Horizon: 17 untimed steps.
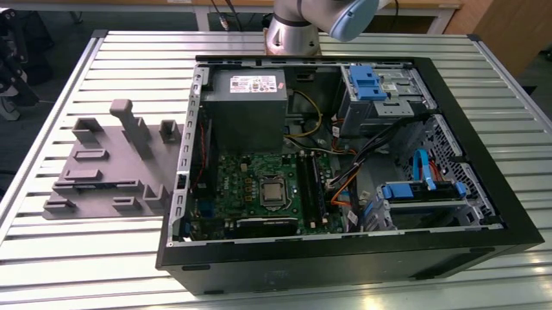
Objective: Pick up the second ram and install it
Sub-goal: 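Pick up the second ram and move it above second insertion slot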
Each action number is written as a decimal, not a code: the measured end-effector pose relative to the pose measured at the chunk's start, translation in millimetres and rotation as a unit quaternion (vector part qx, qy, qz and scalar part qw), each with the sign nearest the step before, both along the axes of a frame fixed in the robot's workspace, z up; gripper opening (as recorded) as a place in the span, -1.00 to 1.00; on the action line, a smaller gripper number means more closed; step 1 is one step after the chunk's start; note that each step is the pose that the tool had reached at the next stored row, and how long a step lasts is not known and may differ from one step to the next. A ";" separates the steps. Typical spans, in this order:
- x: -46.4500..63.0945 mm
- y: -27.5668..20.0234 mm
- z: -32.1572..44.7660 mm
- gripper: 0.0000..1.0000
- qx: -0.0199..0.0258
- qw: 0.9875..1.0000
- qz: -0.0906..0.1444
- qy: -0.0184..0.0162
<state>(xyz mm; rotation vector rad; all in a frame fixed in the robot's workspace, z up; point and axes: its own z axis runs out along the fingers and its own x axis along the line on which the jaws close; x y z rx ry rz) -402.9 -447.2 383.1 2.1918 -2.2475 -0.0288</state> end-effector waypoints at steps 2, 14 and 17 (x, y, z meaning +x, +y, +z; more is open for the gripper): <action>0.0 0.0 0.0 -0.79 0.000 1.000 0.003 0.000; -0.4 -0.2 0.0 -0.79 0.000 1.000 0.022 0.000; -0.5 -0.3 0.0 -0.79 0.000 1.000 0.027 0.000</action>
